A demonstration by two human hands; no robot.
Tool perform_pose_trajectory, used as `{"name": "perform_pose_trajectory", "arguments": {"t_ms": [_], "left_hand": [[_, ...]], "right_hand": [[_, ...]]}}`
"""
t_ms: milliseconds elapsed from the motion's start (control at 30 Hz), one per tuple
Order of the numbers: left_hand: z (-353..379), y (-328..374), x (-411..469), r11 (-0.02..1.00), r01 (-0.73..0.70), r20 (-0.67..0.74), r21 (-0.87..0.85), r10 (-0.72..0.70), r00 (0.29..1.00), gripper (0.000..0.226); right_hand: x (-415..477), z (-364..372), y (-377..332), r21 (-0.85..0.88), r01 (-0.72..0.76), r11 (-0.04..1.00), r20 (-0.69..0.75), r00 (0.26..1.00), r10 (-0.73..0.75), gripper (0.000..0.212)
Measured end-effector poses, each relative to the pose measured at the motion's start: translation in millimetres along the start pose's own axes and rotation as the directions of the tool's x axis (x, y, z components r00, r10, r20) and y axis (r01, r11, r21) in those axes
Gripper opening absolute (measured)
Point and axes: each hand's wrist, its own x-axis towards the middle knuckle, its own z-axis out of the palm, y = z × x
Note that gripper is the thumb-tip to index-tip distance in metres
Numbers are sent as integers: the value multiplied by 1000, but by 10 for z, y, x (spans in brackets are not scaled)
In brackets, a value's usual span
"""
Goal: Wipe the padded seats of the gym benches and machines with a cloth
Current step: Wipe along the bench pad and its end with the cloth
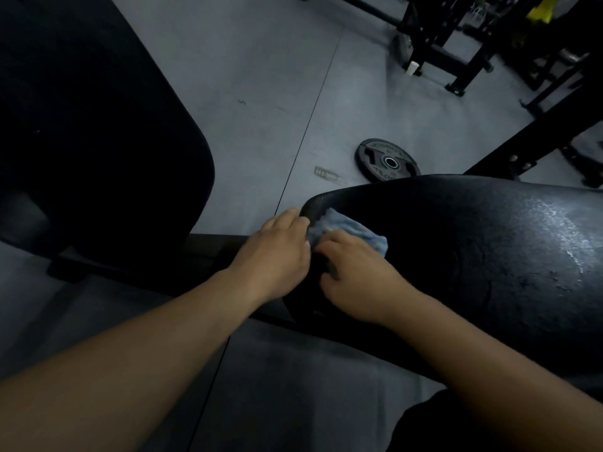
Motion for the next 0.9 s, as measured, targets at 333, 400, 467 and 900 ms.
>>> {"name": "perform_pose_trajectory", "arguments": {"t_ms": [333,400,467,900], "left_hand": [[54,220,-19,999,-44,71,24,42,997,48],[47,219,-6,999,-20,56,36,18,998,48],[61,192,13,999,-6,46,51,4,999,52],[83,160,7,993,-105,62,57,102,993,59]], "right_hand": [[648,-162,173,-258,-372,892,-217,922,322,34],[455,34,61,-351,-145,925,-142,985,101,37],[117,93,91,-323,-36,946,-62,998,17,49],[-794,-49,123,-386,-56,921,51,995,82,72]]}}
